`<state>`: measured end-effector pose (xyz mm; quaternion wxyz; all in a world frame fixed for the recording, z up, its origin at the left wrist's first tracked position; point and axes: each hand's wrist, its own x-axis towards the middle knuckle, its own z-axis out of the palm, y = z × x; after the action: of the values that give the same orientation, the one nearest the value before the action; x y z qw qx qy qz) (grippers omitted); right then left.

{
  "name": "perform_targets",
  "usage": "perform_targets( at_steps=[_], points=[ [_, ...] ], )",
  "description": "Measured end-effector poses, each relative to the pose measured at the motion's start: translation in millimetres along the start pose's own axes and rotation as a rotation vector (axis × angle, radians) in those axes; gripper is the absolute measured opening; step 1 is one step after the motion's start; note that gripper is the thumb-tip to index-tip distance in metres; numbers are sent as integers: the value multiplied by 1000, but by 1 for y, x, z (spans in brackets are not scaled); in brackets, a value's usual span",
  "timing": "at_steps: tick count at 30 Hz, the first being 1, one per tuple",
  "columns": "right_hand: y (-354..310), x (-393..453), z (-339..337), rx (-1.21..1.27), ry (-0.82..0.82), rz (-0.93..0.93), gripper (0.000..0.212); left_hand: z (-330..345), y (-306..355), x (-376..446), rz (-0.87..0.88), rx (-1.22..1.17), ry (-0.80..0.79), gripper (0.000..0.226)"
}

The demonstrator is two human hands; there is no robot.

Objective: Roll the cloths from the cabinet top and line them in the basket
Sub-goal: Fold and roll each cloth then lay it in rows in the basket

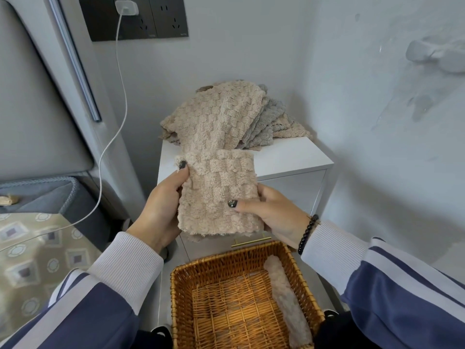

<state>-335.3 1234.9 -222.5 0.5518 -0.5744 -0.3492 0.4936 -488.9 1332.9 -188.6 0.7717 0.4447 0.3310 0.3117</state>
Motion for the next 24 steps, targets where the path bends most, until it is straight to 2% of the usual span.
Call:
perform_targets(
  at_steps=[6,10,12,15,18,20,22,24],
  points=[
    [-6,0,-7,-78,47,3,35,-3,-2,6,26,38,-15,35],
    [-19,-2,-20,82,180,-28,16,-6,-3,11,60,111,-18,31],
    [-25,-1,-28,175,254,-37,27,-6,-2,11,58,118,-58,25],
    [-33,-3,-40,262,290,-71,40,-9,-3,12,13,162,-185,38],
    [-39,-9,-49,227,224,-121,31,-12,-4,10,-76,255,-366,48],
    [-39,-15,-51,133,136,-129,30,-11,-6,7,-151,261,-437,46],
    [-34,-17,-47,12,98,-92,45,-9,-10,6,-171,304,-441,40],
    [-28,-16,-43,-108,123,-60,77,-7,-14,8,-136,387,-391,39]
  ],
)
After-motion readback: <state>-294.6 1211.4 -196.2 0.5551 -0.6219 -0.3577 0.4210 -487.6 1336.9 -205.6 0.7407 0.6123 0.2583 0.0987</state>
